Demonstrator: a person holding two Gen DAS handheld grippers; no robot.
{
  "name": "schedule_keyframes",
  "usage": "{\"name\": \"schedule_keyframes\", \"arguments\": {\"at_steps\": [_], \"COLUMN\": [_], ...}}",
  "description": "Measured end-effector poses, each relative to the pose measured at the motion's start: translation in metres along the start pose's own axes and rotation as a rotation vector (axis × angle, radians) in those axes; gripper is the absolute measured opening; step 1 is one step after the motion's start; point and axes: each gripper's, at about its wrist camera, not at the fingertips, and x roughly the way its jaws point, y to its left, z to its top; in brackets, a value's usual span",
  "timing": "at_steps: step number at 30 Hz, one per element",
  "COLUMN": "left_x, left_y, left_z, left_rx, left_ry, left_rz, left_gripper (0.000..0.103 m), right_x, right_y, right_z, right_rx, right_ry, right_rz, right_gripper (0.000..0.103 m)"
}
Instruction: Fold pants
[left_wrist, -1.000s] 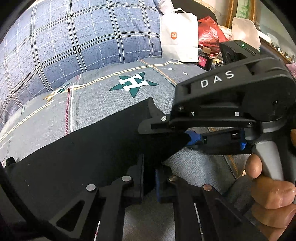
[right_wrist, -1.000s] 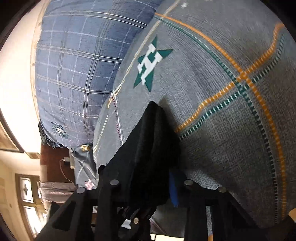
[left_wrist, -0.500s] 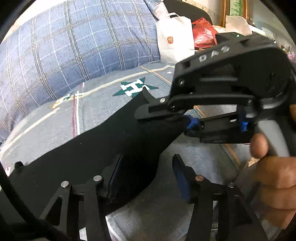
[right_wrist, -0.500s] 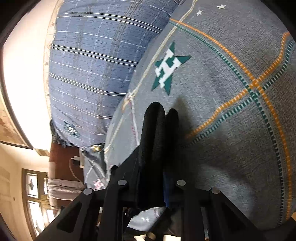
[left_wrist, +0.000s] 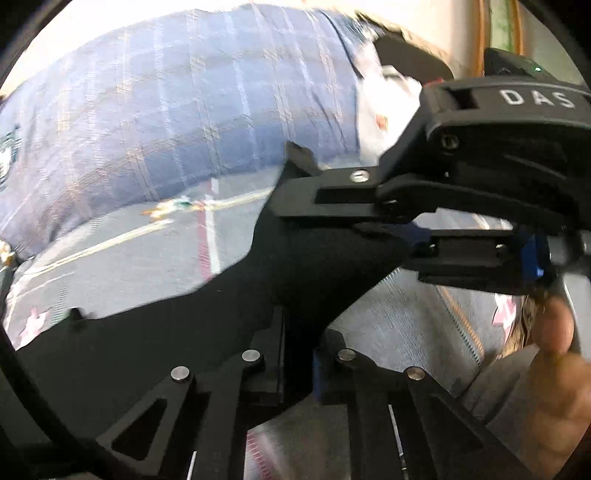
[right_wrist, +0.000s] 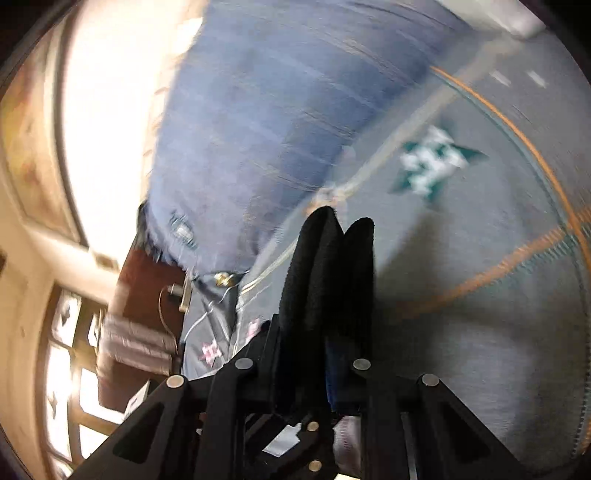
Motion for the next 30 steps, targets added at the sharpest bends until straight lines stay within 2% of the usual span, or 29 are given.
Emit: {"name": "schedule_keyframes", "arguments": {"at_steps": [3,5,7,10,13,17,23,26,28,29,30], "left_x": [-0.021,-0.032,-0.04,-0.042,-0.032,-0.013,0.002,0.003,-0.002,-0.002,-0.003], "left_y": [0.033,0.059,0.089,0.124,0.144,0.16,0.162,0.164,0.164,0.168,0.172], "left_z": [-0.001,-0.005,-0.012,-0.032,-0.051,-0.061,-0.064,-0.062,-0.064,-0.062,-0.061], "left_rx": [-0.085,-0.162,-0.258,-0.382,-0.442,-0.514,-0.52,-0.521,-0.535,-0.546,-0.562], "left_ry": [-0.031,-0.033,-0.022,0.013,0.047,0.077,0.094,0.096,0.095,0.097,0.093], "left_rz": [0.034,0.03,0.012,-0.001,0.005,-0.004,0.005,0.02,0.028,0.022,0.015], "left_gripper": [0.011,0.011,0.011,0.011,0.011,0.011,0.012,0.021,0.039,0.041,0.041], "right_x": [0.019,0.038,0.064,0.094,0.127,0.158,0.172,0.176,0.167,0.16,0.153], "right_y": [0.041,0.069,0.095,0.11,0.111,0.106,0.074,0.062,0.061,0.062,0.063], "right_z": [-0.008,-0.012,-0.018,-0.03,-0.048,-0.067,-0.065,-0.059,-0.052,-0.049,-0.045], "right_rx": [-0.086,-0.134,-0.183,-0.233,-0.248,-0.27,-0.154,-0.097,-0.091,-0.092,-0.094], "right_ry": [0.029,0.068,0.122,0.181,0.243,0.305,0.323,0.32,0.283,0.258,0.223], "right_rz": [0.029,0.035,0.045,0.076,0.116,0.103,0.128,0.128,0.134,0.142,0.148], "right_gripper": [0.021,0.021,0.021,0.021,0.021,0.021,0.023,0.032,0.033,0.041,0.065]}}
